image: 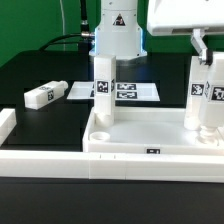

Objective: Assemble desk

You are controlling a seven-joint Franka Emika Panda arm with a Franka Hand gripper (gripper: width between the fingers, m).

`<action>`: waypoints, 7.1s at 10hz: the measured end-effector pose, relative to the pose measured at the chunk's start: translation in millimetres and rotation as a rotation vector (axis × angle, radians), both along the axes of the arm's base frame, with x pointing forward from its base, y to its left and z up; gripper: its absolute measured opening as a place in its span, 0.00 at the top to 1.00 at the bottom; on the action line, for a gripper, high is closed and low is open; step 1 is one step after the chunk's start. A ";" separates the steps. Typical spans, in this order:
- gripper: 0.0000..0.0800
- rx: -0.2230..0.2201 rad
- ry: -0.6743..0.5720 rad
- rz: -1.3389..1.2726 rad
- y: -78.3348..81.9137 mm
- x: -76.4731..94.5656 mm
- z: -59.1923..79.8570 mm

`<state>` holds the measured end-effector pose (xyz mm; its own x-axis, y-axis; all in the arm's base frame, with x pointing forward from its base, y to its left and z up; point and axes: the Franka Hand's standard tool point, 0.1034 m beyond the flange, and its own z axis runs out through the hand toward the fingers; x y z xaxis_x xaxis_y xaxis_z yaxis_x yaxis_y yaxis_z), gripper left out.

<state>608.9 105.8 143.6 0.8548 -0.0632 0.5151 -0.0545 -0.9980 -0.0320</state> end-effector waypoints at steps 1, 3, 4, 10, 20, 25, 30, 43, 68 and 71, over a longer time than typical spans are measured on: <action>0.63 -0.002 -0.005 0.000 -1.3 -2.4 -1.0; 0.63 -0.003 -0.008 0.001 -0.3 0.7 -1.1; 0.63 -0.004 -0.008 0.001 0.0 2.7 -1.0; 0.63 -0.013 -0.001 0.004 0.7 4.7 -9.9; 0.63 -0.026 -0.050 0.009 -0.2 5.0 -13.3; 0.23 -0.026 -0.050 0.009 -0.3 4.9 -13.6; 0.19 -0.014 -0.024 0.014 -6.4 7.9 7.7; 0.19 0.030 0.605 -0.009 -10.3 4.7 -4.4; 0.64 0.267 0.572 -0.946 -17.0 18.4 -10.0; 0.64 0.347 0.511 -1.167 -18.1 22.5 -10.7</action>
Offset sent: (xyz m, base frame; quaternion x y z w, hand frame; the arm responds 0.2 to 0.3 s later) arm 0.0123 0.0017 -0.0001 -0.0002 -0.0044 0.0007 1.0000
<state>631.4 87.7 132.9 0.3001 -0.9531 -0.0396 -0.9537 -0.3006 0.0059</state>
